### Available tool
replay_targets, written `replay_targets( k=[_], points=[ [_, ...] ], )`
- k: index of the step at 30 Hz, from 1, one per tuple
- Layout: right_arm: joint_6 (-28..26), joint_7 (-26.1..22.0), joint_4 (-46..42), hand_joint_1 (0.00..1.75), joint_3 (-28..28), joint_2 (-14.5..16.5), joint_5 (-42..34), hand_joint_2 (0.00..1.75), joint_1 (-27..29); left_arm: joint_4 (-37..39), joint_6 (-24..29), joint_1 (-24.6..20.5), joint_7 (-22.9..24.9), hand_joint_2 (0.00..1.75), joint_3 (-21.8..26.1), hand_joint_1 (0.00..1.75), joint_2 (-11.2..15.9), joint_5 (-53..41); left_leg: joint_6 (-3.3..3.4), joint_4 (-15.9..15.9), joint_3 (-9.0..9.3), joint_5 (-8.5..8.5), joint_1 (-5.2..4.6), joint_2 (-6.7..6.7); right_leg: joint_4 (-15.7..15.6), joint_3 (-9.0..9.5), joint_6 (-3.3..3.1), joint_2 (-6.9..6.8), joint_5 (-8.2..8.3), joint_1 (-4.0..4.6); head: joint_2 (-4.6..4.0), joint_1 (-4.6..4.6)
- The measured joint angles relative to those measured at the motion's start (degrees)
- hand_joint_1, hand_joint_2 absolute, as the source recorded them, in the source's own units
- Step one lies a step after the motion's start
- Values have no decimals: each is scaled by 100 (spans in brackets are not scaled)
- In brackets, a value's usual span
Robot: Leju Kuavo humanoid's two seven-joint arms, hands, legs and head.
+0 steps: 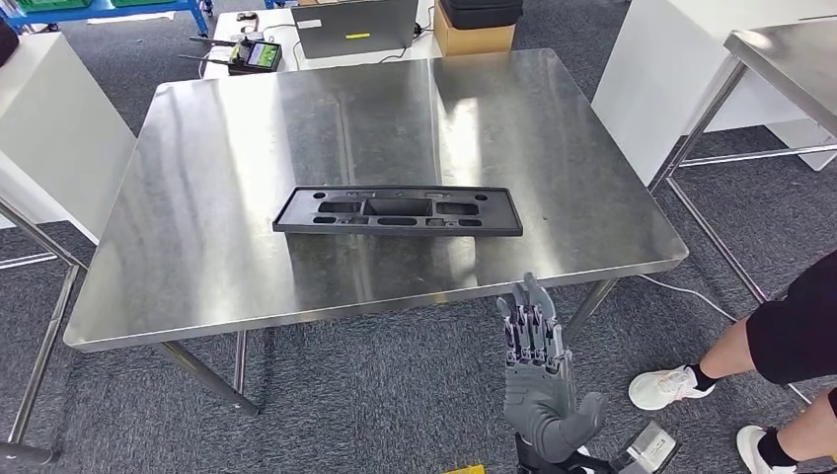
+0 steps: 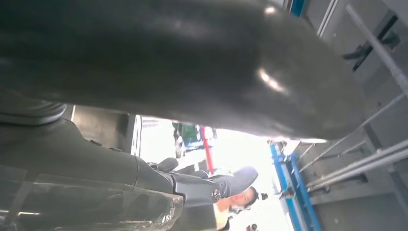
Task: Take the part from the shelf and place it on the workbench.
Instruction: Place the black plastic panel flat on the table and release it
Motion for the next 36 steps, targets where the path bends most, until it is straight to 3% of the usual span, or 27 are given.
replay_targets(
  k=[1,2,5,7,10,11,13,15,16,17,18,20,21,23,25,26,27,29,30,31,32,33,34,36],
  points=[
    [-58,21,17,0,-34,0,-9,0,4,0,0,0,0,0,-1,0,-1,0,-35,174,-26,-37,31,0,11,-37,8,-4,24,-1,-1,-1],
    [-115,50,37,0,-67,0,-15,0,8,0,1,0,0,0,-1,0,-1,0,-68,142,49,40,66,3,29,-69,23,-4,39,-10,-1,0],
    [-306,192,159,0,-163,-1,-29,0,6,0,7,-9,0,0,-3,0,-1,1,-157,-844,677,485,153,-1,137,-171,66,-2,59,-38,-1,-9],
    [-466,315,333,0,-232,-1,-37,0,-6,-1,13,-16,0,0,-7,0,-1,2,-137,-1273,875,564,147,-28,193,-248,139,2,92,-15,-1,-13],
    [-730,434,733,0,-343,-1,-103,0,-37,-2,27,-11,0,0,-21,0,-1,1,34,-1326,773,629,90,-32,203,-339,293,7,159,4,-1,2],
    [-793,462,888,0,-390,1,-167,0,-44,-3,34,-11,0,0,-31,0,-4,1,113,-1344,729,683,74,-25,279,-401,308,9,90,4,-1,10],
    [-883,501,1213,0,-480,17,-323,0,-68,-4,57,-9,0,0,-46,0,-7,1,252,-1371,616,794,54,-5,751,-620,247,16,-280,-3,0,35],
    [-1004,547,1612,0,-564,42,-444,0,-113,-4,75,7,0,0,-51,0,-6,1,311,-1368,479,894,18,4,1481,-859,188,22,-693,5,1,53],
    [-1082,575,1840,0,-602,52,-475,0,-144,-4,79,18,0,0,-53,0,-8,0,317,-1366,413,944,2,9,1732,-900,198,23,-783,9,0,54],
    [-1167,598,2093,0,-638,63,-492,0,-186,-4,79,29,0,0,-56,0,-11,-1,317,-1363,349,992,-12,11,1797,-846,232,23,-767,15,0,55],
    [-1246,620,2362,0,-670,76,-506,0,-238,-4,81,37,0,0,-62,0,-16,-3,311,-1360,292,1039,-22,12,1655,-688,275,23,-667,23,-1,55],
    [-1353,638,2875,0,-727,110,-544,0,-361,-5,88,42,0,0,-78,0,-25,-7,279,-1353,197,1129,-38,8,912,-139,315,23,-438,50,-1,57],
    [-1382,641,3133,0,-754,127,-572,0,-446,-5,91,42,0,0,-86,0,-31,-7,253,-1349,162,1173,-50,8,505,133,305,24,-385,78,-1,58],
    [-1391,641,3835,0,-821,169,-670,0,-692,-7,93,38,0,0,-96,0,-38,-7,188,-1349,123,1267,-69,22,18,387,250,35,-376,129,0,51],
    [-1381,615,4725,0,-893,209,-749,0,-932,-9,95,37,0,0,-115,0,-34,-4,128,-1346,101,1329,-57,27,-54,340,171,33,-338,102,0,46],
    [-1391,588,5131,0,-918,223,-750,0,-1016,-10,97,45,0,0,-131,0,-31,-2,100,-1295,73,1263,-43,18,-59,314,118,21,-296,73,0,46],
    [-1410,557,5510,0,-932,246,-729,0,-1092,-10,98,55,0,0,-151,0,-27,0,71,-1154,20,1081,-28,7,-65,278,56,6,-247,42,-1,38],
    [-1442,512,6102,0,-939,289,-687,0,-1232,-10,102,65,0,0,-183,0,-23,1,11,-577,-137,505,-8,-8,-66,177,-32,-19,-149,38,-1,16],
    [-1454,523,6350,0,-940,308,-673,0,-1296,-11,102,63,0,0,-192,0,-21,1,-20,-217,-210,263,1,-10,-63,125,-52,-27,-107,46,-1,7],
    [-1484,584,6597,0,-940,317,-642,0,-1363,-11,103,62,0,0,-199,0,-20,1,-51,71,-236,166,15,-12,-58,82,-50,-33,-67,53,-1,6],
    [-1546,702,6856,0,-935,324,-563,0,-1429,-11,103,63,0,0,-209,0,-18,1,-76,215,-197,197,36,-10,-48,45,-40,-37,-32,54,-1,6],
    [-1657,898,7161,0,-907,326,-404,0,-1488,-13,103,66,0,0,-226,0,-17,1,-95,165,-68,328,63,-9,-33,11,-25,-40,-5,50,-1,6],
    [-1810,1156,7470,0,-844,324,-160,0,-1532,-17,103,67,0,0,-252,0,-16,1,-109,-77,151,496,92,-7,-4,-20,-9,-43,17,42,-1,5],
    [-2100,1814,8002,0,-602,298,459,0,-1548,-30,103,64,0,0,-326,0,-14,1,-128,-778,627,655,120,-25,86,-102,25,-53,34,43,0,3]
  ],
)
